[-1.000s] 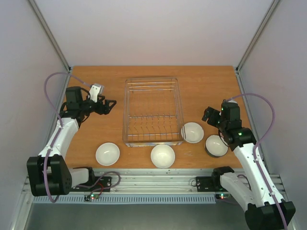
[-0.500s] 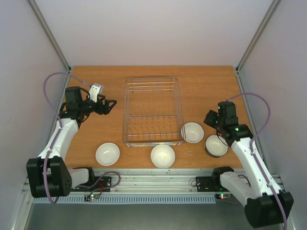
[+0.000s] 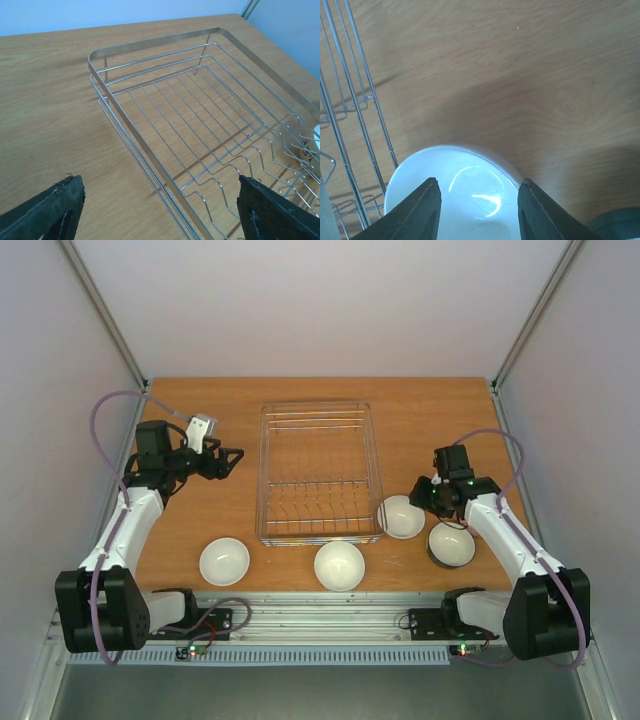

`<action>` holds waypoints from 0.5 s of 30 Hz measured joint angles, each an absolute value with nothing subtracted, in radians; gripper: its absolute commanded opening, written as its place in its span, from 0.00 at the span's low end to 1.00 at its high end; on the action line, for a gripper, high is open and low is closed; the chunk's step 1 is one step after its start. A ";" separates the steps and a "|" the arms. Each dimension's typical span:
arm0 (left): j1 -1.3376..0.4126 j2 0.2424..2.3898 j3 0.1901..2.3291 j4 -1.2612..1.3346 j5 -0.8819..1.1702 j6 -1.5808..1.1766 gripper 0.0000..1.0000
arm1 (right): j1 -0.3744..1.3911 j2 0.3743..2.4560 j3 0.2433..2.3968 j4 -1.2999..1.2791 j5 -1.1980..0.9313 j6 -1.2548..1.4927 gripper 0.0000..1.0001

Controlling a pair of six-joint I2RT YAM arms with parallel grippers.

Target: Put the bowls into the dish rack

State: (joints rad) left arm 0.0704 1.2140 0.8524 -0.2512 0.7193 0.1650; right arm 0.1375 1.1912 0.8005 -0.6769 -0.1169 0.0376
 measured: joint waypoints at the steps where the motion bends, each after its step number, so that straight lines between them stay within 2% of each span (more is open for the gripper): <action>1: 0.070 1.214 0.852 -0.252 0.719 0.165 0.84 | 0.138 1.194 0.796 -0.675 -0.125 0.037 0.44; 10: 0.070 1.214 0.852 -0.251 0.724 0.164 0.84 | 0.138 1.208 0.726 -0.674 -0.106 0.038 0.42; 12: 0.070 1.214 0.852 -0.251 0.727 0.163 0.84 | 0.138 1.209 0.713 -0.676 -0.101 0.041 0.34; 15: 0.070 1.214 0.852 -0.251 0.728 0.162 0.84 | 0.138 1.213 0.702 -0.675 -0.096 0.047 0.16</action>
